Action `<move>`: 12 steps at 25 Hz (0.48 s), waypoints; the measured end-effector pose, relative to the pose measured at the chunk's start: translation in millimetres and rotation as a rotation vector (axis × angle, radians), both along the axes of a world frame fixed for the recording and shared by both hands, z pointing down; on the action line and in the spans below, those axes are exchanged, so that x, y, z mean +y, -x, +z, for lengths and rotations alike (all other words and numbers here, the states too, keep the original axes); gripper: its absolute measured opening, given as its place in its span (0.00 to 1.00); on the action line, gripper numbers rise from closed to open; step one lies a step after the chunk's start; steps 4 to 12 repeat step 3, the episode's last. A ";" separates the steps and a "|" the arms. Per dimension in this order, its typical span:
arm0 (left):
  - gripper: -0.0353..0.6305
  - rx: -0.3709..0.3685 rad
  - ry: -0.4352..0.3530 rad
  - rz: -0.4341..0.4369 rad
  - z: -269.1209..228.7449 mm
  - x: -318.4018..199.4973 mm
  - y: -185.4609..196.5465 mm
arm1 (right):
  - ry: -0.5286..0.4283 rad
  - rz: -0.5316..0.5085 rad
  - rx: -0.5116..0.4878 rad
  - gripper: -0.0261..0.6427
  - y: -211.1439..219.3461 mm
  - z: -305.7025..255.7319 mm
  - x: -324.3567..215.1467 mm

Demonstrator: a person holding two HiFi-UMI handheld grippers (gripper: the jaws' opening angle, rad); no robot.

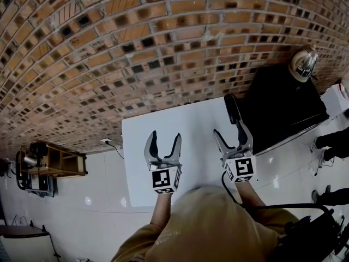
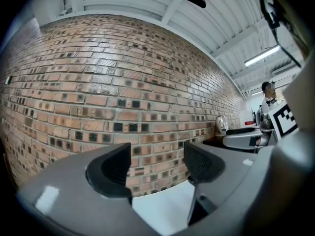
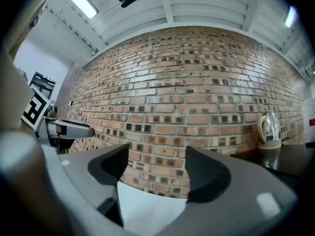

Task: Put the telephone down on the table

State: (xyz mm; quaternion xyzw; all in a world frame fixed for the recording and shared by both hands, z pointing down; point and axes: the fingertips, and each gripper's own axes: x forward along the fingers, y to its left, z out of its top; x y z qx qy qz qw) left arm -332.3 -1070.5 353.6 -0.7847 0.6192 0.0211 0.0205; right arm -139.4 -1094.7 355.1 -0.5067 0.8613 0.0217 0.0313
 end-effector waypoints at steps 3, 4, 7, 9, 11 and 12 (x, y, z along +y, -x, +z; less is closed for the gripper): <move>0.54 0.005 0.002 0.001 0.4 1.6 -2.3 | -0.003 -0.003 0.002 0.56 -1.3 0.1 2.2; 0.54 0.005 0.002 0.001 0.4 1.6 -2.3 | -0.003 -0.003 0.002 0.56 -1.3 0.1 2.2; 0.54 0.005 0.002 0.001 0.4 1.6 -2.3 | -0.003 -0.003 0.002 0.56 -1.3 0.1 2.2; 0.54 0.005 0.002 0.001 0.4 1.6 -2.3 | -0.003 -0.003 0.002 0.56 -1.3 0.1 2.2; 0.54 0.005 0.002 0.001 0.4 1.6 -2.3 | -0.003 -0.003 0.002 0.56 -1.3 0.1 2.2; 0.54 0.005 0.002 0.001 0.4 1.6 -2.3 | -0.003 -0.003 0.002 0.56 -1.3 0.1 2.2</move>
